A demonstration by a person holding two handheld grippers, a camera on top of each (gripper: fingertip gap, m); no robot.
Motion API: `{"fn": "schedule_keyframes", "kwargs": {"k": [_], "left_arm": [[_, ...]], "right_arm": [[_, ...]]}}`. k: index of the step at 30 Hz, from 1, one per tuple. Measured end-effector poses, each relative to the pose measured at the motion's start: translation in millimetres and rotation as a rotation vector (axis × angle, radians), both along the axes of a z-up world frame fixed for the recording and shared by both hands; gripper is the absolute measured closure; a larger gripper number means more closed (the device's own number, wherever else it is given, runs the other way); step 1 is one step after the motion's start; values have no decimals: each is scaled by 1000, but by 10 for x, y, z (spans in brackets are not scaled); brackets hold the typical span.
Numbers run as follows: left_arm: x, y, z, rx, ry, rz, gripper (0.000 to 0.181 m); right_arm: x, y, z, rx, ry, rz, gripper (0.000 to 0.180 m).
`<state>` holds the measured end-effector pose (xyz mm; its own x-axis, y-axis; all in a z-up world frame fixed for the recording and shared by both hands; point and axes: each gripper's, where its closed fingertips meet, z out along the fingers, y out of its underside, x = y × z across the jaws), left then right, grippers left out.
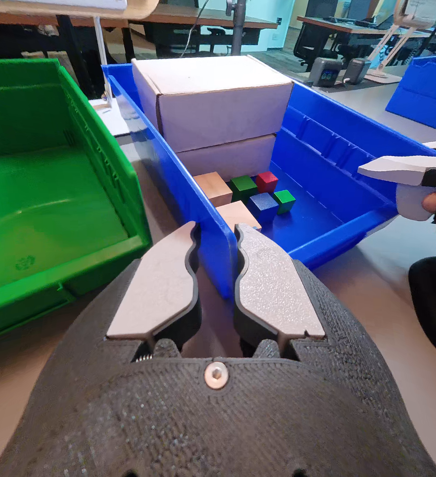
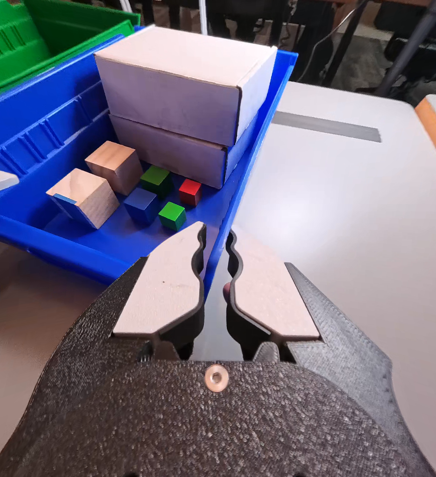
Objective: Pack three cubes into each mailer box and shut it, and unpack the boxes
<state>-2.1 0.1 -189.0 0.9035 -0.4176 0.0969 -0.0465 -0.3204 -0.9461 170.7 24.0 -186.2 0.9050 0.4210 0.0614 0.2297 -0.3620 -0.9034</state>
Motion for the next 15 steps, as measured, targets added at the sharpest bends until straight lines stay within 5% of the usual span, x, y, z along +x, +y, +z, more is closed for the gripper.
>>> {"fn": "schedule_keyframes", "kwargs": {"k": [7,15], "left_arm": [[44,-174,725,170,27,-13,159],[-1075,-761,1549,241,80,182,163]], "right_arm": [[107,-241,733,186,20,-71,169],[-990,-640,1684,334,117,132,166]]}}
